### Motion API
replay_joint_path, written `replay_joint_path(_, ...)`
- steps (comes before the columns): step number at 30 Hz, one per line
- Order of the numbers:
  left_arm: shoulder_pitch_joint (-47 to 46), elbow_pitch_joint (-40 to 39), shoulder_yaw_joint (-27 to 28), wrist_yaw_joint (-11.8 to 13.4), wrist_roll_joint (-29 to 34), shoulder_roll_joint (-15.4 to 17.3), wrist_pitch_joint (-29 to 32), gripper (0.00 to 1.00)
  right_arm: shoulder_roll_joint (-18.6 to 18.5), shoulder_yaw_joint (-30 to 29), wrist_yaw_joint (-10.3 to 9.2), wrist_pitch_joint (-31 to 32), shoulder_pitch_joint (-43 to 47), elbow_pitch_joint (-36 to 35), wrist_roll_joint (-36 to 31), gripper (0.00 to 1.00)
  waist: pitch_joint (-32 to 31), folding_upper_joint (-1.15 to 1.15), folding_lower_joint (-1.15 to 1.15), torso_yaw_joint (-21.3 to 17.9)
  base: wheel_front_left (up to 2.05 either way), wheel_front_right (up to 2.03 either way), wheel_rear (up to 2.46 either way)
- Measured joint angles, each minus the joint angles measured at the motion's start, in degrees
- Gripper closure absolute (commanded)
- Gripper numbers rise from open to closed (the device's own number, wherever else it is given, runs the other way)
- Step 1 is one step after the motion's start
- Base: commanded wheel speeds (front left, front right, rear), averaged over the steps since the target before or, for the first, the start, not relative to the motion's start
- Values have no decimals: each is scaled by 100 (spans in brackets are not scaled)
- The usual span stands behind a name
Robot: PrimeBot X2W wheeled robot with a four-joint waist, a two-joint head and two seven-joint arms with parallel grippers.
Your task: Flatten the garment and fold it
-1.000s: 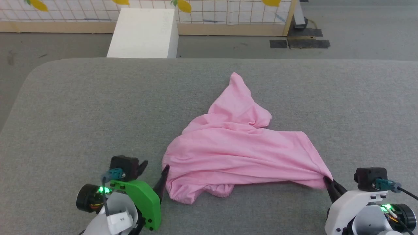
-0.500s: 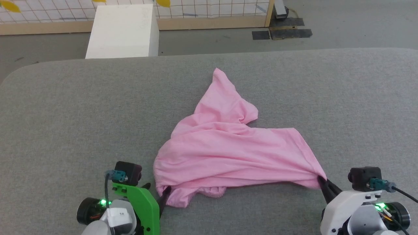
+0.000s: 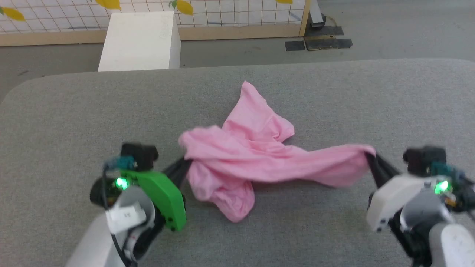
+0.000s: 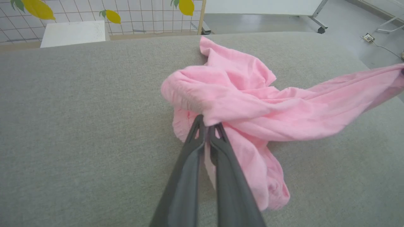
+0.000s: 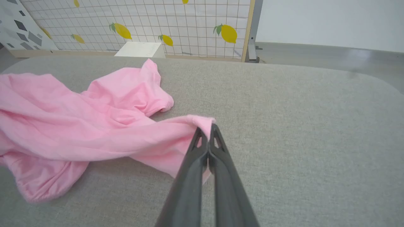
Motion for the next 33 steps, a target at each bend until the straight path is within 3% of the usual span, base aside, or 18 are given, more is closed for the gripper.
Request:
replay_joint_path(4, -790, -220, 53, -125, -448, 221, 399, 100, -479, 234, 0, 457, -945, -252, -52, 100, 115, 0, 0, -27, 0, 0, 0)
replay_joint_path(6, -1535, -200, 87, -157, -486, 570, 783, 100, -942, 479, 0, 832, -1796, -190, 41, 100, 257, 0, 0, -57, 0, 0, 0)
replay_joint_path(12, -3073, 214, 366, -176, -595, 672, 965, 100, -1550, 938, 1, 1096, -3668, 564, 236, 100, 644, 0, 0, -136, 0, 0, 0)
replay_joint_path(18, -4682, 873, 601, 55, -235, 645, 435, 100, -1537, 1049, 4, 739, -5576, 1558, 220, 100, 1158, 0, 1, -231, 0, 0, 0)
replay_joint_path(22, -5589, 1221, 826, 330, 74, 472, -420, 100, -1328, 915, 5, 96, -6674, 2072, -67, 100, 1530, 0, 1, -303, 0, 0, 0)
replay_joint_path(25, -6018, 1456, 907, 378, 233, 383, -1011, 100, -1227, 791, 5, -437, -7237, 2331, -278, 100, 1777, 0, 1, -352, 0, 0, 0)
replay_joint_path(28, -6131, 1720, 870, 331, 304, 339, -1423, 100, -1191, 748, 5, -780, -7406, 2550, -363, 100, 1959, 0, 1, -393, 0, 0, 0)
replay_joint_path(33, -5506, 2208, 509, 120, 344, 304, -1497, 100, -1255, 1070, 4, -743, -6870, 2842, -94, 100, 1924, 0, 1, -419, 0, 0, 0)
